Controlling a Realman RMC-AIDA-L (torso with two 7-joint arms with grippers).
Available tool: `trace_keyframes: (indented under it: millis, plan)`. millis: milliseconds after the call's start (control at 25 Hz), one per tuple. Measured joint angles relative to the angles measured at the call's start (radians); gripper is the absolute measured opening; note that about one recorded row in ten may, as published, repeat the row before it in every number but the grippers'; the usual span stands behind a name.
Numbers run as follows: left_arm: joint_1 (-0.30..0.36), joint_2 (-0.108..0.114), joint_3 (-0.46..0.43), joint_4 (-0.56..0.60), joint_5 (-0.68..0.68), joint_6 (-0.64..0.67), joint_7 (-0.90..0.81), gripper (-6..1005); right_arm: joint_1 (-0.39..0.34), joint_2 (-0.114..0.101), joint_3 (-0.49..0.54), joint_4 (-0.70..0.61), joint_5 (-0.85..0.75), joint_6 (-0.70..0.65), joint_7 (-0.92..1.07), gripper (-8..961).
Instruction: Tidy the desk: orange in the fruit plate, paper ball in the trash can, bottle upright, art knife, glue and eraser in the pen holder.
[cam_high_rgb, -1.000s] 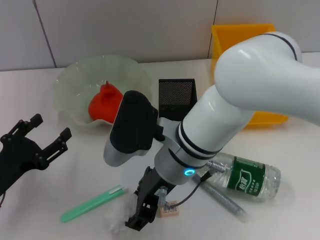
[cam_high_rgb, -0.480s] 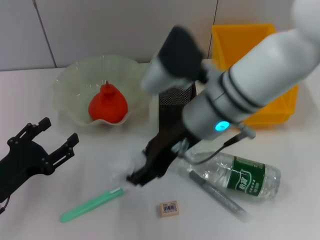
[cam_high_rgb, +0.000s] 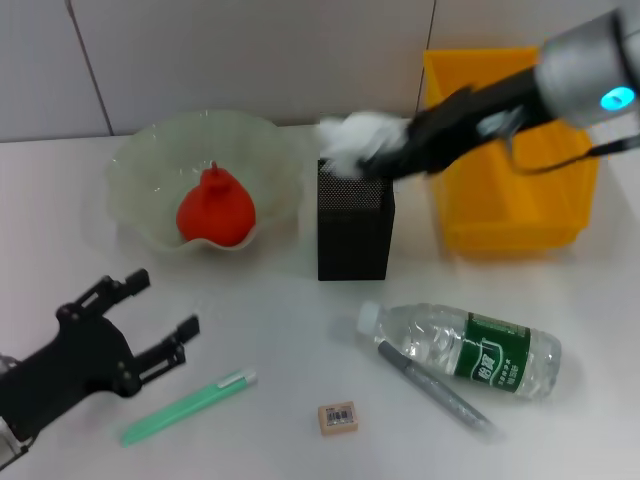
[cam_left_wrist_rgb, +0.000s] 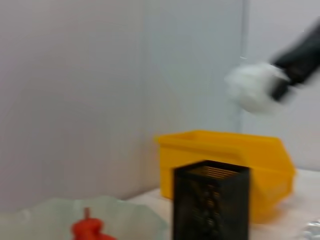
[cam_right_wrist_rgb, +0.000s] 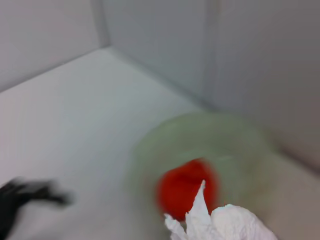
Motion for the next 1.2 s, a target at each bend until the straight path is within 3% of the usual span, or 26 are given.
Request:
trace_keyframes:
  millis: [120, 280, 520, 840, 1200]
  plan:
    - [0.003, -0.001, 0.003, 0.008, 0.028, 0.011, -0.017, 820, 0.0, 0.0, 0.085, -0.005, -0.063, 0.041, -0.032, 587]
    - [0.003, 0.0, 0.004, 0.011, 0.041, 0.018, -0.026, 820, -0.002, 0.002, 0.124, -0.017, -0.132, 0.091, -0.043, 586]
    - [-0.004, 0.0, 0.006, 0.023, 0.096, 0.036, -0.053, 819, -0.02, 0.008, 0.125, -0.098, -0.271, 0.233, -0.036, 586]
    - [-0.003, 0.0, 0.006, 0.041, 0.12, 0.033, -0.074, 818, -0.019, 0.008, 0.134, -0.225, -0.308, 0.36, -0.02, 585]
    - [0.003, 0.002, 0.007, 0.054, 0.121, 0.043, -0.086, 817, -0.035, 0.009, 0.136, -0.248, -0.32, 0.379, -0.018, 717]
